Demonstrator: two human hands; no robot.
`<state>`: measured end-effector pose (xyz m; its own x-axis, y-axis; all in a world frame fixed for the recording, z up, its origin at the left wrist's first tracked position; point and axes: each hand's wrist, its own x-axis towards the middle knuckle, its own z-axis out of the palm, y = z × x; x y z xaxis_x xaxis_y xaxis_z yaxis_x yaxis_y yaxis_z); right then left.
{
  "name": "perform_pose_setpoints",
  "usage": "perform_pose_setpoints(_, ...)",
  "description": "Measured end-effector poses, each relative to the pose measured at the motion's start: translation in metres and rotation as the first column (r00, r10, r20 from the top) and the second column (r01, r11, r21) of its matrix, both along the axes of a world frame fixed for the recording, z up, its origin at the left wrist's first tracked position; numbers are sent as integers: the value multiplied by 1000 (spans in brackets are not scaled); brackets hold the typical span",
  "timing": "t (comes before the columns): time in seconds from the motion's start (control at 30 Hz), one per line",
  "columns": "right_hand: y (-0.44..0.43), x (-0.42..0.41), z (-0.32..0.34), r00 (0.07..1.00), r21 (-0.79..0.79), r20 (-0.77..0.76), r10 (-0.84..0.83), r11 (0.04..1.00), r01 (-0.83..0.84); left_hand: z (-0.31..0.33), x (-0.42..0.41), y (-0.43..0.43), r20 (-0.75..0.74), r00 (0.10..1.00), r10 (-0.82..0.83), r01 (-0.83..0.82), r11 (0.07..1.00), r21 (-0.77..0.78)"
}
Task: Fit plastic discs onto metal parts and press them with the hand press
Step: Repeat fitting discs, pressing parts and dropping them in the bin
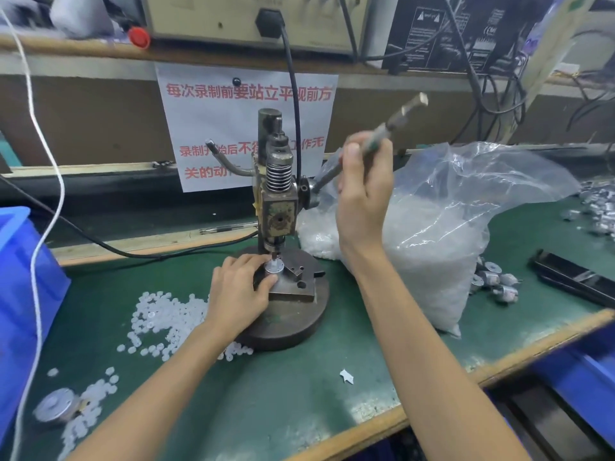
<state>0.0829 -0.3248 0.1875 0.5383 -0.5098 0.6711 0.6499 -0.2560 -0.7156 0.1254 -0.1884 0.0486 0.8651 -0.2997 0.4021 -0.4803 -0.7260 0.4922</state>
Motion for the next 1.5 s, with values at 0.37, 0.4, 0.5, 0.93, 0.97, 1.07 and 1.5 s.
perform_pose_setpoints(0.37,-19,-37,-73,796,-224,-605,-9,961,-159,7,-39,-2,63,995,-74,80,991,-103)
perform_pose_setpoints(0.4,-25,-50,-86,728,-207,-685,34,949,-239,9,-49,-6,56,990,-129,135,982,-132)
perform_pose_setpoints(0.5,-43,-89,-112,555,-45,-810,189,924,-380,12,-82,-26,44,958,-284,287,942,-175)
perform_pose_setpoints(0.93,-140,-292,-229,225,277,-948,226,932,233,-61,-228,-147,-256,598,-760,798,595,99)
perform_pose_setpoints(0.97,-146,-301,-250,150,223,-971,185,930,294,-67,-234,-155,-278,591,-757,804,582,125)
perform_pose_setpoints(1.07,-158,-318,-305,89,177,-984,154,867,466,-79,-243,-173,-314,587,-746,807,572,149)
perform_pose_setpoints(1.5,-176,-316,-305,108,-41,-982,-154,735,676,-55,-219,-165,-191,649,-736,757,649,75)
